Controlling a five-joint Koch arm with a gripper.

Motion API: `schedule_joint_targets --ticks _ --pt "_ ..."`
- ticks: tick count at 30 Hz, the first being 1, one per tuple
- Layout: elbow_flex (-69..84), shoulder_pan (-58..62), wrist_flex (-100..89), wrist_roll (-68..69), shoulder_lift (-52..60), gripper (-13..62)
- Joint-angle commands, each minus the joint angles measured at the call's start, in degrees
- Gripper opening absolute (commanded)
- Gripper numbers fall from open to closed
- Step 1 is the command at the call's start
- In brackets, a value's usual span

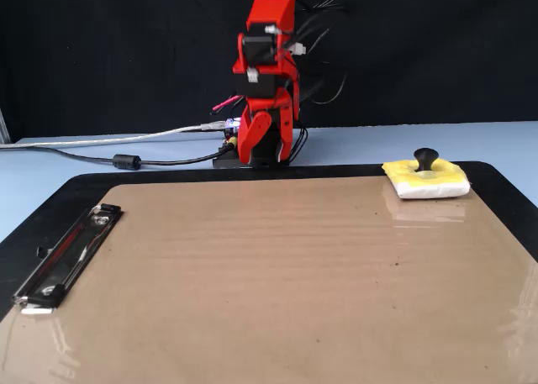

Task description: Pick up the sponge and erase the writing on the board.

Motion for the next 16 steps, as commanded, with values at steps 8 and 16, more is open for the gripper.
schedule_joint_targets --ticks 8,16 --pt "0.00 0.44 1.05 -0.79 4.22 34.3" --pt "0.00 0.44 1.05 -0.79 4.22 34.4"
